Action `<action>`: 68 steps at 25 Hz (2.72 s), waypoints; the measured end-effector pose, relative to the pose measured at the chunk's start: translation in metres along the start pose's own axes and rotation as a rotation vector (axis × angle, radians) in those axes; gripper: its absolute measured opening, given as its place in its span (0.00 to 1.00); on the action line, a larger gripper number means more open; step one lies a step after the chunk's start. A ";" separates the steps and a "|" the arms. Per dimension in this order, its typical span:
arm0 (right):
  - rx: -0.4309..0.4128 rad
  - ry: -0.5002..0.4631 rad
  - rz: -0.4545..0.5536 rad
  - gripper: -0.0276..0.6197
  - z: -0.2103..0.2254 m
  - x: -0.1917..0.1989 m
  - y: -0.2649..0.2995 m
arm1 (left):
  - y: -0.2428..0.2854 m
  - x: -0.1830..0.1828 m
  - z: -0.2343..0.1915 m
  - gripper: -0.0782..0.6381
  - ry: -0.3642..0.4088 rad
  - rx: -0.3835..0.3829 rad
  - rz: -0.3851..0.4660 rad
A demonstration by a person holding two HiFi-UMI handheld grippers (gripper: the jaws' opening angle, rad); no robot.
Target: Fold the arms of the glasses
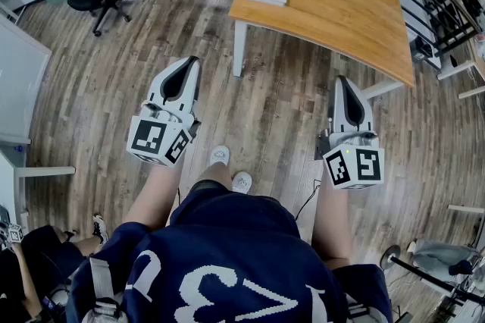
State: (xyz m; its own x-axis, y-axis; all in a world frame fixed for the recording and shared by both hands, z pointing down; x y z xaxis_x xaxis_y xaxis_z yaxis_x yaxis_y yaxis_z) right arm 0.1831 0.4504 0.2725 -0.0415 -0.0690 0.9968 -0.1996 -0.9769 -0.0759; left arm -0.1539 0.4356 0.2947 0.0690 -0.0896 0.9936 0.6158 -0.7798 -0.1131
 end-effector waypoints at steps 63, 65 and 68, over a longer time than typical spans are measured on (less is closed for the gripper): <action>-0.155 0.029 0.044 0.08 0.116 0.004 0.510 | 0.403 0.042 -0.301 0.13 -0.021 -0.075 0.012; -0.166 0.025 0.036 0.08 0.124 0.006 0.521 | 0.411 0.046 -0.302 0.13 -0.033 -0.087 0.010; -0.179 0.028 0.020 0.08 0.125 0.011 0.534 | 0.421 0.053 -0.303 0.13 -0.043 -0.083 -0.004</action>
State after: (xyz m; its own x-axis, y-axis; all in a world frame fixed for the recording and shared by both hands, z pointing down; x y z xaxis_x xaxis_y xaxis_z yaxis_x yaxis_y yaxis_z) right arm 0.1981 -0.0970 0.2462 -0.0741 -0.0802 0.9940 -0.3693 -0.9237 -0.1020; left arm -0.1284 -0.0853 0.2988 0.1017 -0.0615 0.9929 0.5489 -0.8289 -0.1075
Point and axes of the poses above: the fingertips, and each gripper's own axes: y forward along the fingers, z to its right, x out of its underside, the point moved 8 cm from there along -y, backward along the fingers, and after that the axes turned 11 degrees about x, right-handed, at the moved point
